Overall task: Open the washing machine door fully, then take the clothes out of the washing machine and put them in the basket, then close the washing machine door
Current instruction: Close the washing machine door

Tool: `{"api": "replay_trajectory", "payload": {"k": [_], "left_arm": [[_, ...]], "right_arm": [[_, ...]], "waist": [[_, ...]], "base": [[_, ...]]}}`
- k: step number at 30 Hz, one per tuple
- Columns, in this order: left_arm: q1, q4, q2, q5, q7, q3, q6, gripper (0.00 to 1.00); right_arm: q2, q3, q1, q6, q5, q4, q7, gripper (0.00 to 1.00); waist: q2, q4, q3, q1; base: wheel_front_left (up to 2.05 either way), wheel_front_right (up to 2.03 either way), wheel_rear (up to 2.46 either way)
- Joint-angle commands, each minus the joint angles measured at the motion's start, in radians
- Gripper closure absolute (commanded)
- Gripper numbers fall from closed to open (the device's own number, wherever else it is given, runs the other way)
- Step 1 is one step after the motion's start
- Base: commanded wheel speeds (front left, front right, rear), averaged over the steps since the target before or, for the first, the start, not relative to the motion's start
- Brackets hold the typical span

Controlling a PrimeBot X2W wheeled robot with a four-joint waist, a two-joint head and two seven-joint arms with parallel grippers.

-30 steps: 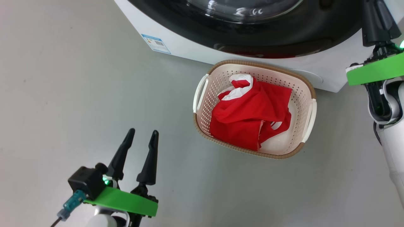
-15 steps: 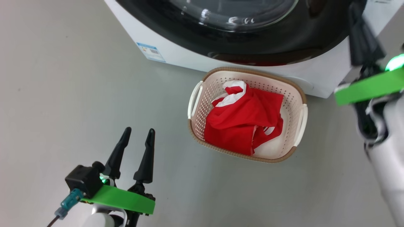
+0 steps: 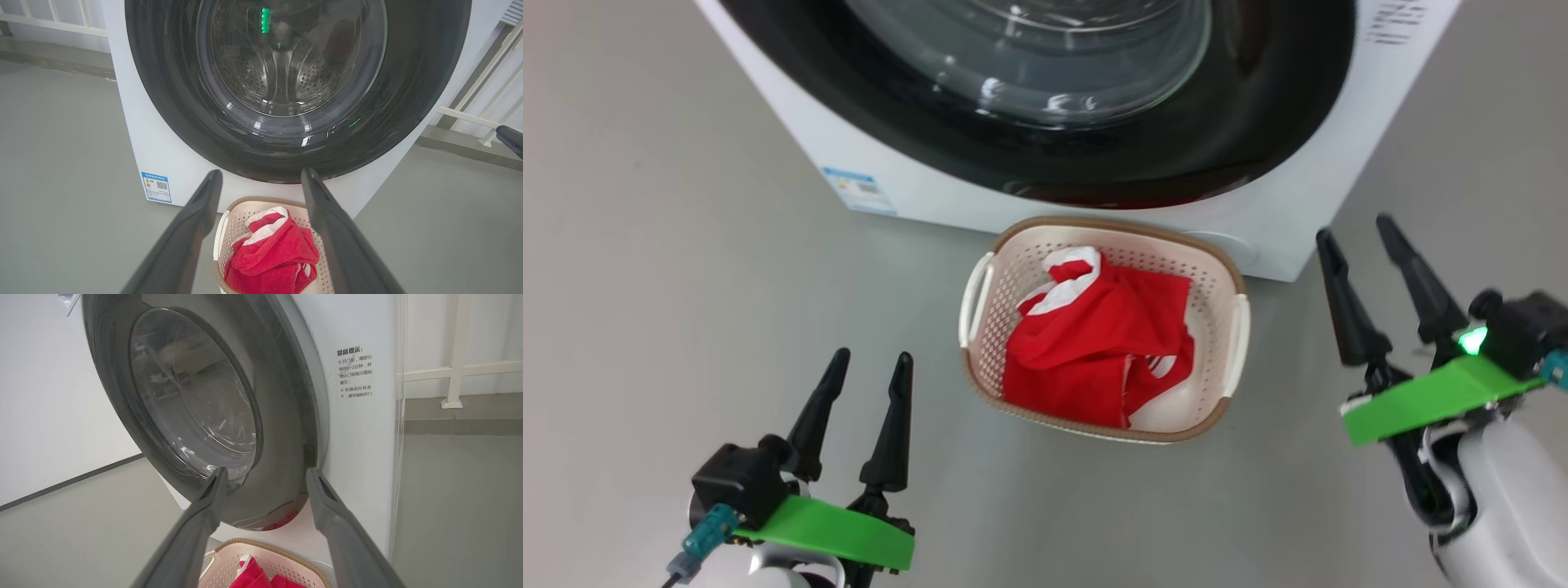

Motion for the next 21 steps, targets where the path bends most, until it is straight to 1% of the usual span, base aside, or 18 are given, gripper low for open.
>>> {"api": "replay_trajectory", "payload": {"k": [1, 12, 21], "left_arm": [[0.008, -0.017, 0.018, 0.021, -0.008, 0.037, -0.005, 0.00], [0.040, -0.019, 0.058, 0.032, -0.008, 0.040, -0.005, 0.00], [0.061, -0.023, 0.078, 0.044, -0.008, 0.063, -0.005, 0.00]], "right_arm": [[0.007, 0.019, 0.036, -0.001, -0.012, -0.032, -0.005, 0.00], [0.034, -0.041, 0.185, -0.001, -0.025, -0.045, -0.005, 0.00], [0.036, -0.095, 0.266, -0.001, -0.038, -0.053, -0.005, 0.00]], "waist": [[-0.0001, -0.045, -0.035, 0.0000], [-0.0001, -0.143, -0.098, 0.0000], [-0.0001, -0.195, -0.132, 0.0000]], "base": [[0.00, 0.00, 0.00], [0.00, 0.00, 0.00], [0.00, 0.00, 0.00]]}}
